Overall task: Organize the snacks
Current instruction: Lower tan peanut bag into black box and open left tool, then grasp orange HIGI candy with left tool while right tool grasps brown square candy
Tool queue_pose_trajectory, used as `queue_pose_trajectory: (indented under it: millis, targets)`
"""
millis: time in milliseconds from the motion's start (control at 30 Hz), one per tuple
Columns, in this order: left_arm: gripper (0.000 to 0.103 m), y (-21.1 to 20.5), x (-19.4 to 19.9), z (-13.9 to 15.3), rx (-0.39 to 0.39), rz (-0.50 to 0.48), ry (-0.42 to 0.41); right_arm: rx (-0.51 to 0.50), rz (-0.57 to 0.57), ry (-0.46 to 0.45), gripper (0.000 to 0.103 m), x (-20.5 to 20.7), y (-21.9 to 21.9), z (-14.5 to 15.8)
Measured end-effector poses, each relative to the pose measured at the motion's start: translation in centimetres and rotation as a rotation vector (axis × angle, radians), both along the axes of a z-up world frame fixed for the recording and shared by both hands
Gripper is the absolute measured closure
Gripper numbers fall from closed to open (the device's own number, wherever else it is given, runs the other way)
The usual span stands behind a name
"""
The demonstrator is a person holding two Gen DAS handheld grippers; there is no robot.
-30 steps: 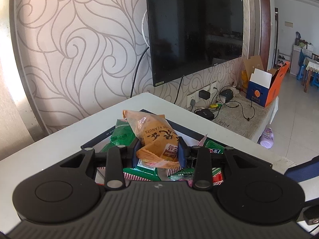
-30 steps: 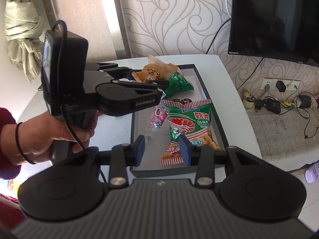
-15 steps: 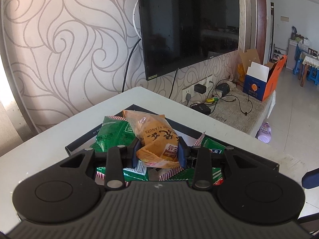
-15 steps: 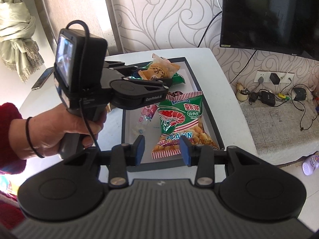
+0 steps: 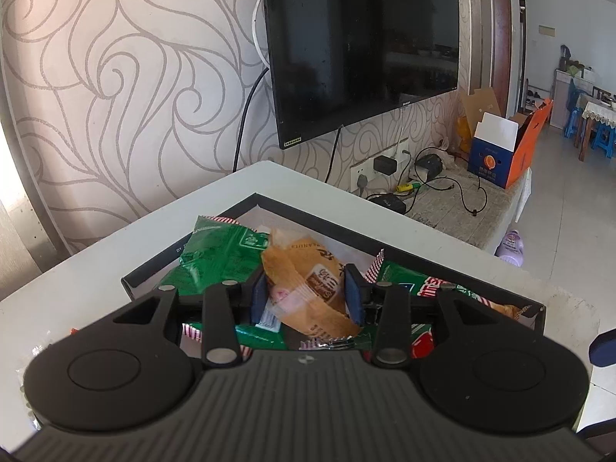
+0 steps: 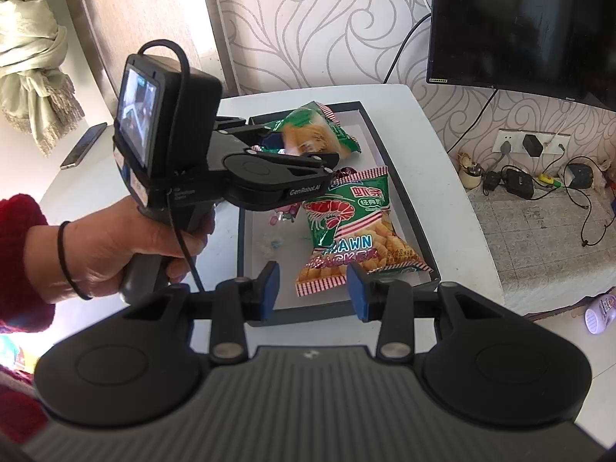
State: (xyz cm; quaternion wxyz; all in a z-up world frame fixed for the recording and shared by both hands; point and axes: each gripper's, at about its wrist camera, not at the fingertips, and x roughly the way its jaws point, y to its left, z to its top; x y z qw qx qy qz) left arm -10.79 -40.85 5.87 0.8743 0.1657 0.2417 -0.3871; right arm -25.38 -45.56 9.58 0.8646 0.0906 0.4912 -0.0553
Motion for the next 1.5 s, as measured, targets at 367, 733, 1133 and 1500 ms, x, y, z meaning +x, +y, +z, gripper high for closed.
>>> queue_pose_trajectory:
  millis: [367, 733, 1133, 1500]
  targets:
    - [0.055, 0.6, -0.8, 0.2, -0.004, -0.003, -0.012, -0.002, -0.004, -0.011, 0.062, 0.2, 0.2, 0.1]
    - [0.039, 2.4, -2.1, 0.8, -0.014, -0.003, -0.045, -0.009, -0.001, -0.037, 0.062, 0.4, 0.4, 0.6]
    - [0.037, 5.5, -4.4, 1.2, -0.02, 0.004, -0.039, -0.005, 0.011, -0.053, 0.062, 0.5, 1.1, 0.8]
    - [0.037, 10.8, -5.0, 0.6, -0.014, 0.088, -0.006, 0.014, 0.067, -0.064, 0.062, 1.4, 2.6, 0.9]
